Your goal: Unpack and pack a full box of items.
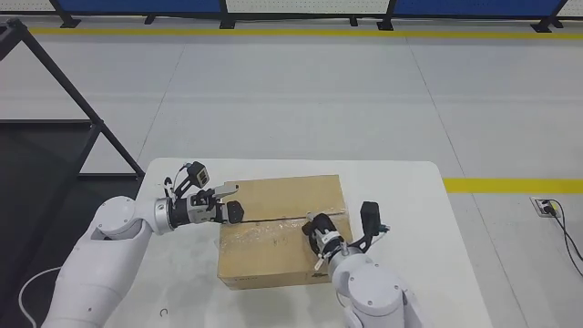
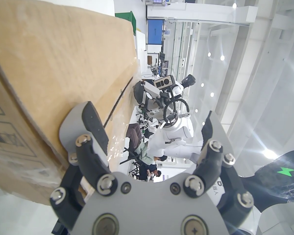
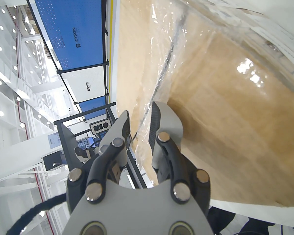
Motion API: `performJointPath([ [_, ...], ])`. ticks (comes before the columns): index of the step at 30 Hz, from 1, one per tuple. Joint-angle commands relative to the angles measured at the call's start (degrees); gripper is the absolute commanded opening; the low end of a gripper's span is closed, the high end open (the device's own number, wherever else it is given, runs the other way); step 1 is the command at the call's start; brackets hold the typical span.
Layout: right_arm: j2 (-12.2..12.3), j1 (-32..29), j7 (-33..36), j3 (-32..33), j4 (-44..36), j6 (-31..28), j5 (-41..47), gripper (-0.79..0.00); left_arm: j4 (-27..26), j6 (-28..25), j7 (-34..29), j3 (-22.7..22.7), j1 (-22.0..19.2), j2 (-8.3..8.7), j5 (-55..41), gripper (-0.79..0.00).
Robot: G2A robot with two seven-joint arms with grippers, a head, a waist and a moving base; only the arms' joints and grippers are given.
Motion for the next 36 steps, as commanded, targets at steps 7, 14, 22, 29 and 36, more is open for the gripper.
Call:
performJointPath([
  [7, 0.2, -1.7, 2.6, 1.0, -2.9, -0.8, -0.4, -0.776, 0.3, 0.0, -0.2, 0.1, -0.2, 0.0, 0.0, 0.0],
  [14, 1.1, -2.4, 8.8, 4.8, -5.7, -2.3, -1.4, 0.0, 0.4, 0.1, -0.3, 0.4, -0.6, -0.1, 0.0, 0.0],
  [22, 1.1, -2.4, 8.8, 4.8, -5.7, -2.3, -1.4, 0.0, 0.1, -0.3, 0.0, 0.7, -0.5, -0.28, -0.6, 0.0],
  [29, 2.2, -3.7, 16.3, 3.9, -6.8, -14.0, -7.3, 0.0, -0.4, 0.5, 0.1, 1.1, -1.0, -0.27, 0.4, 0.0],
  [36, 5.1, -4.0, 30.4, 2.5, -10.7, -25.9, -31.5, 0.0, -1.3, 0.7, 0.6, 1.2, -0.6, -0.24, 0.8, 0.0],
])
